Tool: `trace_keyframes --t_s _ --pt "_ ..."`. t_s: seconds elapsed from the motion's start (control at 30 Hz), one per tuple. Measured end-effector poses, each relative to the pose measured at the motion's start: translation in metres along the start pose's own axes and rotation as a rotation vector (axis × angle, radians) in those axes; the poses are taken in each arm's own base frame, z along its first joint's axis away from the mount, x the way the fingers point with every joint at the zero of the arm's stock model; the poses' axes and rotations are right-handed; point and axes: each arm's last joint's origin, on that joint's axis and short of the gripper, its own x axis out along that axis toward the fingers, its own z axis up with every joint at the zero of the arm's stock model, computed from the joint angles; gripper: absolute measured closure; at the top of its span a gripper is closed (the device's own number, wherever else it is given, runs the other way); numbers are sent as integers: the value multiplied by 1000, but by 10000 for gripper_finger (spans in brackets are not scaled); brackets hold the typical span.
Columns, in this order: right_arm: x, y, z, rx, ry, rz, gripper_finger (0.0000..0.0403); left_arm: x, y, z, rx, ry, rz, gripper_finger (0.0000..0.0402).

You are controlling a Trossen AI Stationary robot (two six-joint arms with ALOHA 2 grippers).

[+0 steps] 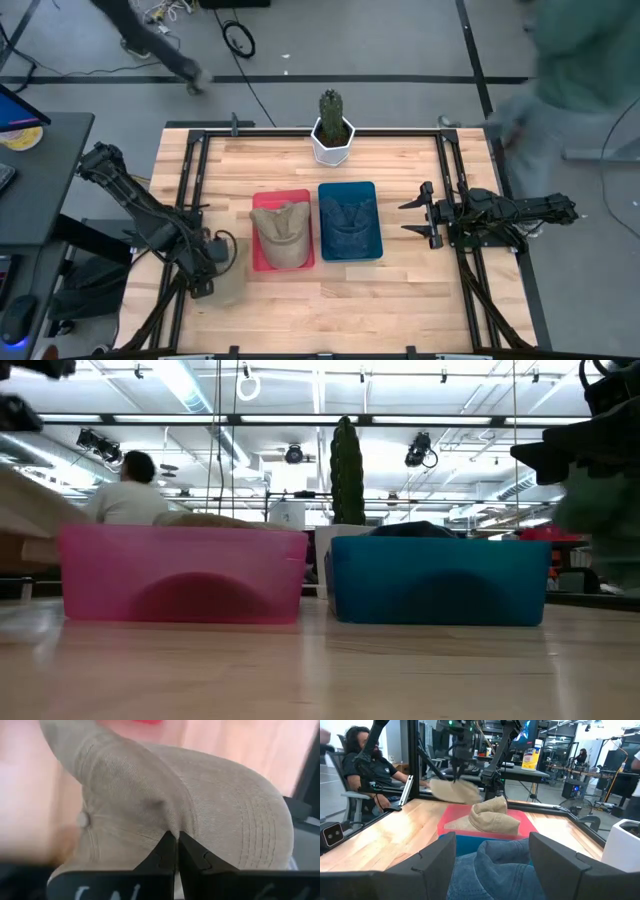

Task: Pick & Place hat
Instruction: Put the brown cap into the red bin

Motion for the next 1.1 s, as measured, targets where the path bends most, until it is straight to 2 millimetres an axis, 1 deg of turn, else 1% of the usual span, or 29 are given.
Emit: trace_keyframes --t_s 0.13,0.27,0.37,0.47,0.6,0.83,0.93,1.1 --pt "0 0 0 0 0 0 149 -31 0 4 -13 -26 72 397" --pt "0 0 0 0 0 0 149 -57 -3 12 34 -119 79 397" --pt "0 0 0 0 0 0 149 -70 -2 23 58 -193 79 397" --pt "0 0 0 0 0 0 149 -77 5 36 67 -244 114 397" --pt "0 0 0 0 1 0 149 -73 19 61 82 -250 159 397" --pt "0 0 0 0 0 0 149 -53 33 109 180 -246 125 397" --pt "0 0 0 0 0 0 149 -45 40 126 204 -223 155 397" --pt "0 0 0 0 0 0 149 -39 49 154 215 -200 198 397"
